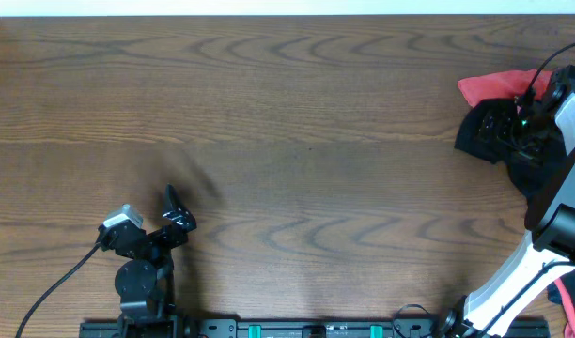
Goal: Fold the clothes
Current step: 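Grasp the black shirt edge with the right gripper and lift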
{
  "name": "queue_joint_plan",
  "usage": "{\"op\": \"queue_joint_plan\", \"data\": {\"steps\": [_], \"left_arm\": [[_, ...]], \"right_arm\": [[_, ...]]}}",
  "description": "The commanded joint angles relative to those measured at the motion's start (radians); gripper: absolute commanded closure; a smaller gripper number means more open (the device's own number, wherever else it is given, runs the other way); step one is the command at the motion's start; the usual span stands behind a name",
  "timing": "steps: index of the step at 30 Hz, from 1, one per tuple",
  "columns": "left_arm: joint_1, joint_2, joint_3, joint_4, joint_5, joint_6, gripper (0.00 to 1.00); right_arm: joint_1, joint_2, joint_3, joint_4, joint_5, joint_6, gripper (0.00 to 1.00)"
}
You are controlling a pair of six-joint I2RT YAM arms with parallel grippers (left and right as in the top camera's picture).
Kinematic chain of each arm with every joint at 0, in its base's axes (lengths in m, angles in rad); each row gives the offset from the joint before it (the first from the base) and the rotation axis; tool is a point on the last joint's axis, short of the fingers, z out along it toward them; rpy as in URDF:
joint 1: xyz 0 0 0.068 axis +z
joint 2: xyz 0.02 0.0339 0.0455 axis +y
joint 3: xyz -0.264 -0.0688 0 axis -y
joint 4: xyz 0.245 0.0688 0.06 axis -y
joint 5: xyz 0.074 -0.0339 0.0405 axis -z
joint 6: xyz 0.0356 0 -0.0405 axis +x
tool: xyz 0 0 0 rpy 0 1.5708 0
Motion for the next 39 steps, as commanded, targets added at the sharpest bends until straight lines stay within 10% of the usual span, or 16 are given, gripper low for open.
{"op": "queue_joint_plan", "data": {"steps": [1, 5, 13, 19, 22, 24, 39], "left_arm": [[0.003, -0.001, -0.03, -0.01, 0.003, 0.016, 0.02], [0.003, -0.001, -0.03, -0.009, 0.003, 0.016, 0.02], [0.003, -0.001, -0.03, -0.009, 0.003, 0.017, 0.02], [0.003, -0.001, -0.03, -0.009, 0.003, 0.017, 0.02], [0.003, -0.001, -0.03, -0.009, 0.003, 0.017, 0.02], [0.003, -0.001, -0.03, -0.009, 0.003, 0.016, 0.02], [0.003, -0.001, -0.03, -0.009, 0.003, 0.016, 0.02]], "right_arm": [[0.008, 0.004, 0.017, 0.016, -0.015, -0.012, 0.01], [0.008, 0.007, 0.017, 0.035, -0.015, -0.012, 0.12], [0.008, 0.015, -0.03, 0.101, -0.019, -0.011, 0.02], [0.008, 0.015, -0.117, 0.178, -0.024, -0.004, 0.25], [0.008, 0.015, -0.126, 0.185, -0.024, -0.003, 0.55], [0.008, 0.015, -0.125, 0.188, -0.024, 0.0, 0.99], [0.008, 0.002, -0.01, 0.088, -0.034, 0.026, 0.99]]}}
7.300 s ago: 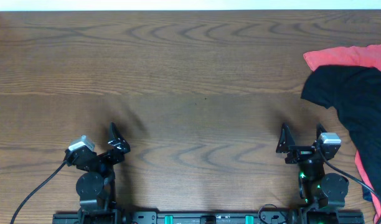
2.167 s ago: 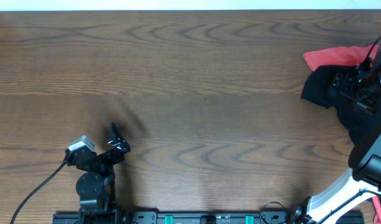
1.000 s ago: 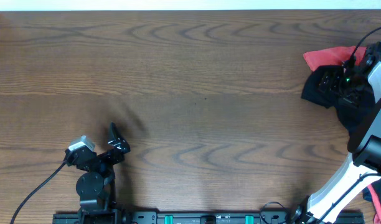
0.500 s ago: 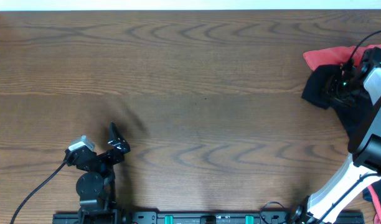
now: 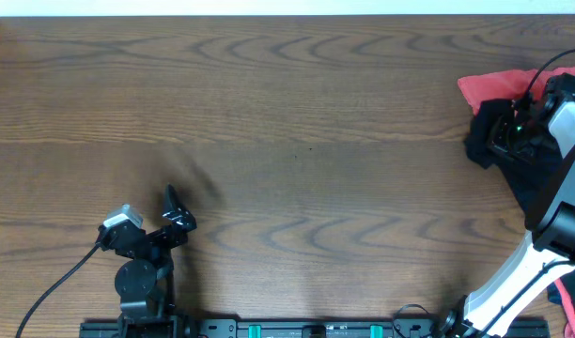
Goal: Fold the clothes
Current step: 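Grasp the black shirt edge with the right gripper and lift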
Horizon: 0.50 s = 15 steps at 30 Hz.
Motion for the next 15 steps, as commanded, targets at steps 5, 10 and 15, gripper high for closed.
{"op": "queue_joint_plan", "data": {"steps": [5, 10, 15], "left_arm": [[0.003, -0.001, -0.03, -0.009, 0.003, 0.017, 0.02], [0.003, -0.001, -0.03, -0.009, 0.003, 0.016, 0.02], [0.003, -0.001, -0.03, -0.009, 0.003, 0.017, 0.02]], "right_arm": [[0.012, -0.047, 0.176, -0.108, -0.034, -0.002, 0.99], [0.032, -0.103, 0.277, -0.196, -0.033, -0.033, 0.99], [0.071, -0.171, 0.346, -0.248, -0.032, -0.069, 0.99]]}}
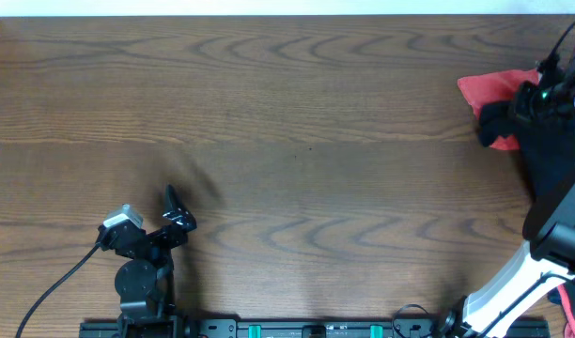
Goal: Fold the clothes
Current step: 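Grasp the black shirt edge with the right gripper and lift, then drag the black shirt left to the table center with right gripper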
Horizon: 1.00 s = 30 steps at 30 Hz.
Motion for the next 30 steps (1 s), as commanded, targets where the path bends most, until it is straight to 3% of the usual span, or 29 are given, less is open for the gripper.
{"op": "queue_joint_plan", "data": {"steps": [1, 22, 30], "left_arm": [[0.003, -0.001, -0.03, -0.009, 0.003, 0.016, 0.02], [0.003, -0.001, -0.026, 0.046, 0.003, 0.016, 0.02], [0.003, -0.001, 0.109, 0.053, 0.003, 0.016, 0.02]], "right_arm": [[0.047, -0.086, 0.064, -0.011, -0.033, -0.038, 0.99], [0.279, -0.182, 0.1, -0.181, -0.021, -0.102, 0.99], [0.362, -0.182, 0.18, -0.227, -0.021, -0.124, 0.99]]}}
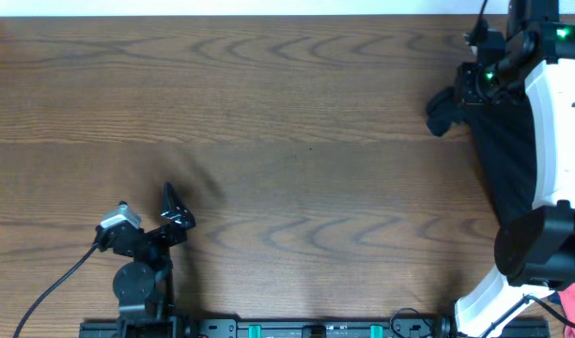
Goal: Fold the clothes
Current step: 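Drag the black shirt left to the table center with right gripper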
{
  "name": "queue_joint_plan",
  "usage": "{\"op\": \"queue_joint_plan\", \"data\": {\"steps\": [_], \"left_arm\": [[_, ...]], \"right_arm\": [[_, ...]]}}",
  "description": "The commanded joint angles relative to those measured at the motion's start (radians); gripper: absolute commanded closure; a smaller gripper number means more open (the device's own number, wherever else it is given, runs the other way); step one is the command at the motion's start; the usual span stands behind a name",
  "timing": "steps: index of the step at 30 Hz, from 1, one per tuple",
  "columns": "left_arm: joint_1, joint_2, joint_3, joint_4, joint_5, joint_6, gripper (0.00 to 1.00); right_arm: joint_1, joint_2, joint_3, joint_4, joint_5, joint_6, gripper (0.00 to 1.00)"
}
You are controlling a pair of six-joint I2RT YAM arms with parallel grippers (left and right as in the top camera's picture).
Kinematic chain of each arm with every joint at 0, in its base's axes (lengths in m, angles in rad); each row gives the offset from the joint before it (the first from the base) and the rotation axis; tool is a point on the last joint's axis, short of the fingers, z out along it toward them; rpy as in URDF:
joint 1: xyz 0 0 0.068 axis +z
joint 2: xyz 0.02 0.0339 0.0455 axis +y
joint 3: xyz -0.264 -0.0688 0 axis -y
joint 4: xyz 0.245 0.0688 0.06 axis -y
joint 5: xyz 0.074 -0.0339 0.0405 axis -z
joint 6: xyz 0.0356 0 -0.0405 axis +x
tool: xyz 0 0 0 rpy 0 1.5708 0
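A black garment (508, 155) hangs in the overhead view from my right gripper (454, 97), which is shut on a bunched end of it at the far right of the table. The cloth drapes down and to the right beneath the white right arm (551, 122). No red cloth shows at the back right; the raised arm and the black garment cover that spot. My left gripper (178, 210) rests low at the front left, far from any cloth. Its fingers are seen edge-on, so their gap does not show.
The wooden table (287, 131) fills the view. A scrap of pink-red fabric peeks in at the bottom right corner. The left arm's base (137, 282) and its cable sit at the front left, with a black rail along the front edge.
My right gripper has moved up, left and towards the back with the black garment, which now hangs stretched out below it. The red cloth has gone from sight. The left arm has not moved.
My right gripper was first down on the black garment, beside a red cloth at the right edge. The black cloth then sat bunched closer to the gripper, and later partly off the table. Now it hangs lifted, and the red cloth is hidden.
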Motion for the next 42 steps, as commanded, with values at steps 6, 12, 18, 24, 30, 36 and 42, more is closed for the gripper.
{"op": "queue_joint_plan", "data": {"steps": [6, 12, 18, 24, 30, 36, 42], "left_arm": [[0.003, -0.001, 0.217, -0.067, 0.059, 0.016, 0.02], [0.003, -0.001, 0.377, -0.247, 0.048, 0.019, 0.02], [0.003, 0.006, 0.576, -0.516, -0.018, 0.08, 0.02], [0.003, 0.049, 0.782, -0.756, -0.112, 0.081, 0.02], [0.003, 0.078, 0.901, -0.856, -0.148, 0.104, 0.02], [0.003, 0.078, 0.919, -0.858, -0.15, 0.107, 0.02], [0.003, 0.078, 0.919, -0.858, -0.149, 0.111, 0.02]], "right_arm": [[0.089, -0.033, 0.159, -0.057, -0.031, -0.029, 0.99], [0.154, -0.033, 0.235, -0.083, -0.024, -0.029, 0.99], [0.25, -0.033, 0.26, -0.079, 0.007, -0.029, 0.99], [0.396, -0.033, 0.26, -0.032, 0.017, -0.031, 0.99], [0.557, -0.032, 0.259, 0.053, 0.032, -0.037, 0.99], [0.707, -0.016, 0.257, 0.114, 0.039, -0.071, 0.99], [0.821, 0.056, 0.256, 0.118, 0.038, -0.078, 0.99]]}}
